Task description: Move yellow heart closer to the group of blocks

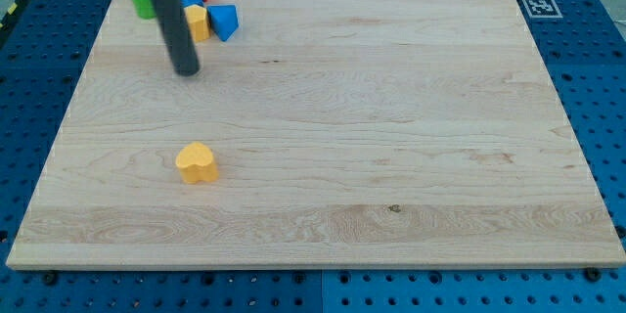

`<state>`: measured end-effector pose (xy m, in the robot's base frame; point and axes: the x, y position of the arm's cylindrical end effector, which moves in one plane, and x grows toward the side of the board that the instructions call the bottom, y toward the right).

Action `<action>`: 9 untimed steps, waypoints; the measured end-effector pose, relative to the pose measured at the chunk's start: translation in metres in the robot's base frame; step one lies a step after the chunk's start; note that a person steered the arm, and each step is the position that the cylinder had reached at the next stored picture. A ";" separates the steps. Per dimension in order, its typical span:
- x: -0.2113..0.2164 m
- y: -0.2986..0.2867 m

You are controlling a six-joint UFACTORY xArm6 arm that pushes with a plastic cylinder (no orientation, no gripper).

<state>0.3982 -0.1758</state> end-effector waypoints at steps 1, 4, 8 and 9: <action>0.075 -0.009; 0.204 0.035; 0.084 0.037; 0.103 0.048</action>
<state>0.5012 -0.1275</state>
